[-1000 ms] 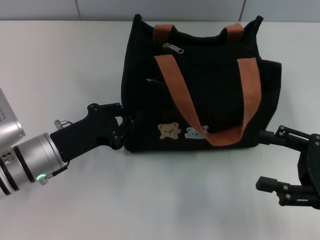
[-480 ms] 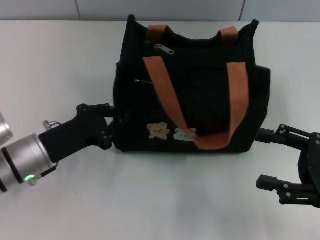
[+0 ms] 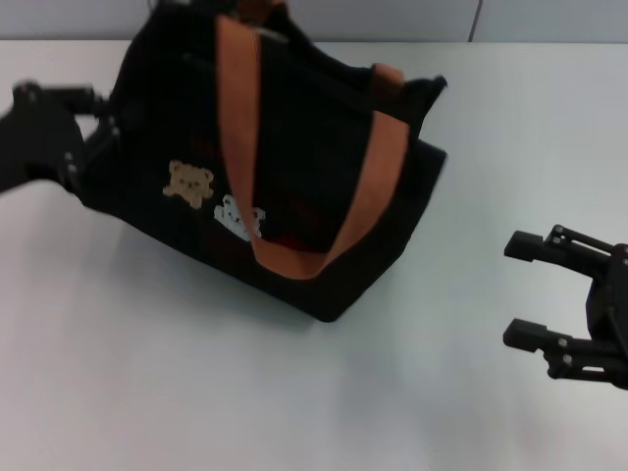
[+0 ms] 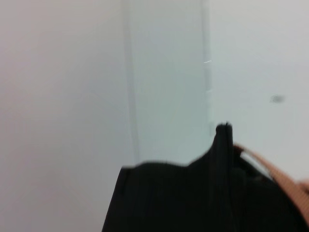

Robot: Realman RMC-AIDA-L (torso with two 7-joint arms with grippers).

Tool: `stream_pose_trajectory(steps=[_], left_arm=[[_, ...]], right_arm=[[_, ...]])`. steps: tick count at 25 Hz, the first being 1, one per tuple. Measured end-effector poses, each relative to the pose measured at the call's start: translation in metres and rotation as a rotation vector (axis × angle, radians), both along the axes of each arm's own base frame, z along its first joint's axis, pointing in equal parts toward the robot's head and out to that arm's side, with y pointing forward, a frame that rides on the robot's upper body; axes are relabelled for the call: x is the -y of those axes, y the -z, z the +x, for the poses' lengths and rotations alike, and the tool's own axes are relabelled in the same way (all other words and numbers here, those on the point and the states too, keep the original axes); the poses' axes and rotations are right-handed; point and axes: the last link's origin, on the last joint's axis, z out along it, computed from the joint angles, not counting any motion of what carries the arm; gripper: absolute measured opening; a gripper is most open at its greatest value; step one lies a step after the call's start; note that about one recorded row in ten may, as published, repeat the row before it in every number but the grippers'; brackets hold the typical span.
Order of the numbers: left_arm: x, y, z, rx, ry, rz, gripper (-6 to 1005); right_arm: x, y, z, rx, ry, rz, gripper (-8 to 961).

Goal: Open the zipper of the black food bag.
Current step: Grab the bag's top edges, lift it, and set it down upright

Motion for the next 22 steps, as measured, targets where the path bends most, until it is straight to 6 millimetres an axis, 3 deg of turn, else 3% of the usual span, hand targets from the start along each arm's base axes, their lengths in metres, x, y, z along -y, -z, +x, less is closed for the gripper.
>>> stream_pose_trajectory(steps=[3,8,13,18,22], left_arm=[[0.000,-0.017,0.029,-0.038,0.126,-0.016,107],[0.003,-0.017,0.066,-0.083,0.289,-0.084,106],[0.002,-0.008,0.083,-0.120,0.353,-0.130,106],[-0.002,0.009,0.091,-0.150,0.376,-0.170,104],[-0.003,0.012,0.093,-0.149,0.380,-0.172,99]], right_arm=[[-0.002,0.002,-0.002,-0.019,0.006,0.001,837],[-0.006,0.003,-0.005,-0.051,0.029,0.026,837],[-0.019,0.005,-0.003,-0.160,0.151,0.175,836],[-0.047,0.030,-0.005,-0.167,0.290,0.392,836],[-0.065,0.059,-0.015,-0.079,0.323,0.365,835]])
